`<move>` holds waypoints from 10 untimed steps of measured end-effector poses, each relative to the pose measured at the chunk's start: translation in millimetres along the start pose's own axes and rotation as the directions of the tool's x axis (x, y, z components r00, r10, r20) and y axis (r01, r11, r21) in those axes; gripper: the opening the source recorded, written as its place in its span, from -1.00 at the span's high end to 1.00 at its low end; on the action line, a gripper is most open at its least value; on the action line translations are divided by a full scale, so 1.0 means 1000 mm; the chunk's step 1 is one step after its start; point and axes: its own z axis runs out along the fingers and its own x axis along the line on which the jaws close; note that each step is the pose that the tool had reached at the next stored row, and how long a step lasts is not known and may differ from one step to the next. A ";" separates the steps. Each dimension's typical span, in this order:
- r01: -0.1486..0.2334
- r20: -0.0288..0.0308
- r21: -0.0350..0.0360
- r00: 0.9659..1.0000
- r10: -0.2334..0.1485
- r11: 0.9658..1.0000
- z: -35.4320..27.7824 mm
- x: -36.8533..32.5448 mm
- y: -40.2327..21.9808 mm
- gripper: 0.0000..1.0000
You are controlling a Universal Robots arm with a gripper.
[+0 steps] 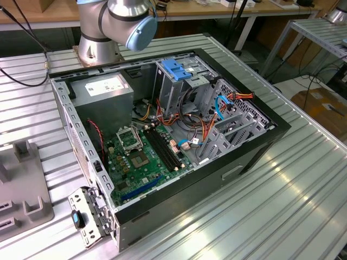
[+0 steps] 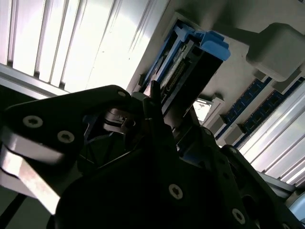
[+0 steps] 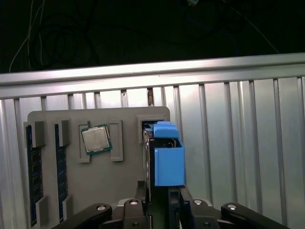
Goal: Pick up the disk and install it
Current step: 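Pick up the disk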
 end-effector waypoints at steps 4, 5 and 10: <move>0.000 0.000 0.000 1.000 0.000 1.000 0.0002 0.0000 0.0000 0.29; 0.000 0.000 0.000 1.000 0.000 1.000 0.0002 0.0000 0.0000 0.29; 0.000 0.000 0.000 1.000 0.000 1.000 0.0005 0.0000 0.0000 0.29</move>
